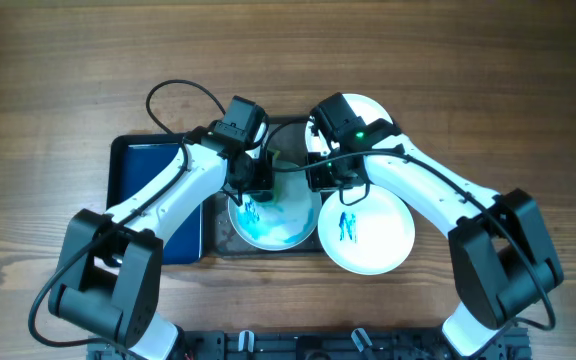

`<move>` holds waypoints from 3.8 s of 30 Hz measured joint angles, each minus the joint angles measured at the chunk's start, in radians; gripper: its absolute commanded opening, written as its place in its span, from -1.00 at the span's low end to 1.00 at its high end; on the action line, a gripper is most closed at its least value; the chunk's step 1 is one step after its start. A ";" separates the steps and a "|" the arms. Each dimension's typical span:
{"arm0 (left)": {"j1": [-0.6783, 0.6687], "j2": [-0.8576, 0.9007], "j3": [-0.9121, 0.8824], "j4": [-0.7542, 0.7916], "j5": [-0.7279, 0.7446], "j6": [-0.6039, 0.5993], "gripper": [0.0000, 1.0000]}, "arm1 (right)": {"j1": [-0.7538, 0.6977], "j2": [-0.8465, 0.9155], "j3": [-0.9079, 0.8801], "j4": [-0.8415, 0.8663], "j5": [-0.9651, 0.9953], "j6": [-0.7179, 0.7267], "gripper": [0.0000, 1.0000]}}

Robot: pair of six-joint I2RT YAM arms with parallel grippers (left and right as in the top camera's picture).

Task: Clean dirty plates on tray and stack at the side
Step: 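Scrub the left plate with the sponge while the right gripper holds it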

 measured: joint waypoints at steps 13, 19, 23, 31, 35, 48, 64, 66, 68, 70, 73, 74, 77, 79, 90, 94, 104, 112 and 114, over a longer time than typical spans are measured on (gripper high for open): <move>0.000 0.000 0.000 -0.013 0.000 0.000 -0.92 | 0.000 0.083 -0.019 0.080 0.002 0.016 -0.47; 0.000 0.000 0.000 -0.013 0.000 0.000 -0.92 | 0.000 0.109 -0.019 0.086 0.003 0.037 -0.91; 0.000 0.000 0.000 -0.015 0.000 0.000 -0.92 | 0.001 0.110 -0.019 0.095 -0.023 0.035 -0.92; 0.000 0.000 0.000 -0.050 0.000 0.000 -0.92 | 0.000 0.110 -0.019 0.095 -0.025 0.042 -0.91; -0.026 0.000 0.000 -0.053 0.004 0.011 -0.92 | 0.000 0.110 -0.019 0.095 -0.027 0.042 -0.91; -0.085 0.126 0.028 0.028 0.048 -0.063 -0.92 | -0.001 0.111 -0.019 0.089 -0.031 0.050 -0.91; 0.070 0.130 0.060 -0.103 -0.148 -0.193 -0.92 | 0.006 0.116 -0.019 0.089 -0.072 0.061 -0.91; 0.072 0.130 0.066 -0.165 -0.246 -0.249 -0.92 | 0.006 0.116 -0.019 0.089 -0.077 0.062 -0.91; 0.071 0.130 0.066 -0.201 -0.292 -0.288 -0.92 | 0.017 0.118 -0.019 0.089 -0.096 0.065 -0.91; 0.071 0.133 0.066 -0.213 -0.306 -0.301 -0.92 | 0.023 0.118 -0.019 0.089 -0.104 0.065 -0.91; 0.072 0.133 0.062 -0.195 -0.284 -0.247 -0.92 | 0.023 0.118 -0.019 0.085 -0.106 0.074 -0.91; 0.072 0.132 0.061 -0.182 -0.264 -0.211 -0.92 | 0.022 0.118 -0.019 0.079 -0.105 0.077 -0.91; 0.071 0.132 0.058 -0.145 -0.200 -0.099 -0.92 | 0.010 0.118 -0.019 0.062 -0.097 0.084 -0.91; 0.059 0.132 0.058 -0.113 -0.144 -0.023 -0.92 | -0.004 0.117 -0.019 0.052 -0.085 0.084 -0.91; -0.059 0.157 0.039 0.051 0.250 0.074 -0.92 | -0.012 0.116 -0.019 0.051 -0.072 0.084 -0.92; -0.059 0.163 0.035 0.072 0.274 0.057 -0.92 | -0.012 0.116 -0.019 0.050 -0.072 0.084 -0.92; 0.005 0.146 0.055 -0.071 0.029 -0.118 -0.92 | 0.005 0.116 -0.019 0.066 -0.078 0.085 -0.91; 0.009 0.139 0.072 -0.213 -0.245 -0.256 -0.92 | 0.005 0.116 -0.019 0.066 -0.083 0.087 -0.91; 0.009 0.139 0.072 -0.225 -0.290 -0.280 -0.92 | 0.005 0.116 -0.019 0.066 -0.084 0.087 -0.91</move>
